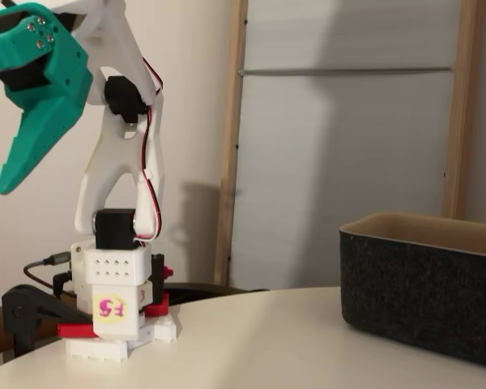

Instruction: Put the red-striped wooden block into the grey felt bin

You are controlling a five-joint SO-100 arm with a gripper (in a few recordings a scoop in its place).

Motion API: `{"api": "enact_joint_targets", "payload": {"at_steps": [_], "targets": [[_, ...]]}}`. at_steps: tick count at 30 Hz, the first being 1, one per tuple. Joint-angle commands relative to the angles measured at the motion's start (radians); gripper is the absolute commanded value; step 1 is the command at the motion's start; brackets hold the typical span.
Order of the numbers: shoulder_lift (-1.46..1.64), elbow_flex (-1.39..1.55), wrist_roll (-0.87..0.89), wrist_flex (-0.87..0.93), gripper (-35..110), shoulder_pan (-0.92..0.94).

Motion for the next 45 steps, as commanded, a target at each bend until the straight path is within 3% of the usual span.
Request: {"api": "enact_joint_targets", "payload": {"at_steps": [1, 7, 23, 45], "targets": [[0.173, 0.112, 0.021, -0.006, 30, 0.026], [0.448, 0.37, 0.051, -0.081, 30, 0.048], [0.963, 1.163, 0.087, -0.503, 25, 0.061], [1.101, 1.511, 0.064, -0.621, 28, -0.026]]}}
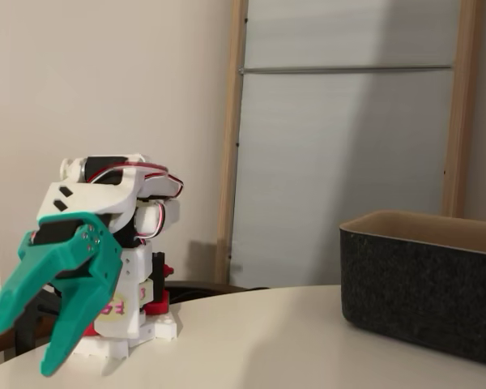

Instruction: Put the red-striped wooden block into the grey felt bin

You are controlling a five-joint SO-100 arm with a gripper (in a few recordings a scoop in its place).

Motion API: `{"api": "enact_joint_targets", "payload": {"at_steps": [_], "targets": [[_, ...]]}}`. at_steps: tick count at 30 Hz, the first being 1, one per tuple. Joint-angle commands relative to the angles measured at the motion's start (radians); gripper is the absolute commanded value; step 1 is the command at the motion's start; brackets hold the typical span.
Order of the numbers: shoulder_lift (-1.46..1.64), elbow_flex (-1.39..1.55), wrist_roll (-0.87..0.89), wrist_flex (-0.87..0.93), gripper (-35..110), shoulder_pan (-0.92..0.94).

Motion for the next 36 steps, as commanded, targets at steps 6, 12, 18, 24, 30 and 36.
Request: {"api": "enact_joint_targets", "payload": {"at_steps": [6, 12, 18, 24, 30, 36], "targets": [[0.048, 0.06, 0.008, -0.035, 27, -0.008], [0.046, 0.06, 0.006, 0.023, 27, -0.006], [0.046, 0.06, -0.026, 0.1, 29, -0.009], [0.046, 0.06, -0.009, 0.129, 27, -0.011], [0.044, 0.06, -0.018, 0.129, 24, -0.011], [0.044, 0.06, -0.014, 0.129, 14, -0.011]]}}
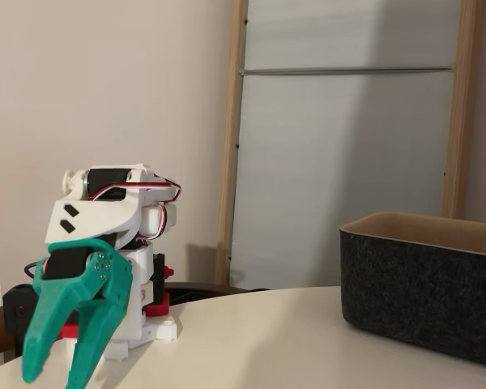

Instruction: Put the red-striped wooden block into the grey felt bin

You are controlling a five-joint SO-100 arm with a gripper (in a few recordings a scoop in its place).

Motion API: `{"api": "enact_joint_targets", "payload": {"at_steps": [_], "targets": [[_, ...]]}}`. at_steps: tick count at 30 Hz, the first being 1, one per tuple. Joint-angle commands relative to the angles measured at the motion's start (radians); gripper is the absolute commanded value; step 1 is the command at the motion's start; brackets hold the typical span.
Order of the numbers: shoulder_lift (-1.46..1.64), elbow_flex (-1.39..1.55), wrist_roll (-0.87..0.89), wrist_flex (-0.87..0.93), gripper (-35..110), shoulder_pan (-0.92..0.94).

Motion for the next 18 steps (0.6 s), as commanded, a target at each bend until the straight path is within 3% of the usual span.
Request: {"api": "enact_joint_targets", "payload": {"at_steps": [1, 18], "targets": [[0.021, 0.012, 0.028, 0.008, 13, 0.006], [0.023, 0.011, 0.063, 0.006, 12, 0.006]]}}
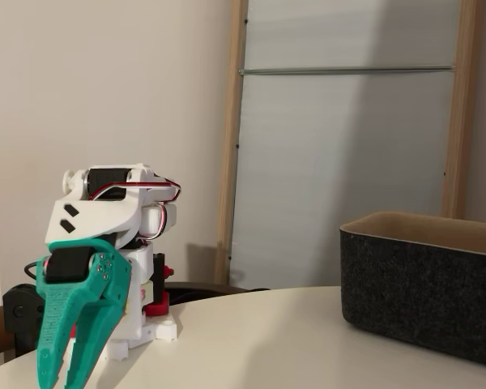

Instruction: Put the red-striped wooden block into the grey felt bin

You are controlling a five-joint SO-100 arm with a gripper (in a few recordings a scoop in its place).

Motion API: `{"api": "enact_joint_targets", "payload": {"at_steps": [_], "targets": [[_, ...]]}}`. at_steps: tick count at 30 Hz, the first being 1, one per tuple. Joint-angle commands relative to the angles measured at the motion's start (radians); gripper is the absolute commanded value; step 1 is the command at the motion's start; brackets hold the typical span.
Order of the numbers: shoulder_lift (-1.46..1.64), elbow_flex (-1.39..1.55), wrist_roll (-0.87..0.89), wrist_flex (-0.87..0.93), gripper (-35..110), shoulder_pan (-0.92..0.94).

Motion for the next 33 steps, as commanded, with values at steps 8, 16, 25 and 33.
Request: {"api": "enact_joint_targets", "payload": {"at_steps": [8, 16, 25, 33], "targets": [[0.023, 0.011, 0.005, 0.006, 2, 0.006], [0.023, 0.011, 0.009, 0.006, 0, 0.006], [0.023, 0.011, 0.008, 0.006, 0, 0.006], [0.023, 0.011, 0.008, 0.006, 0, 0.006]]}}
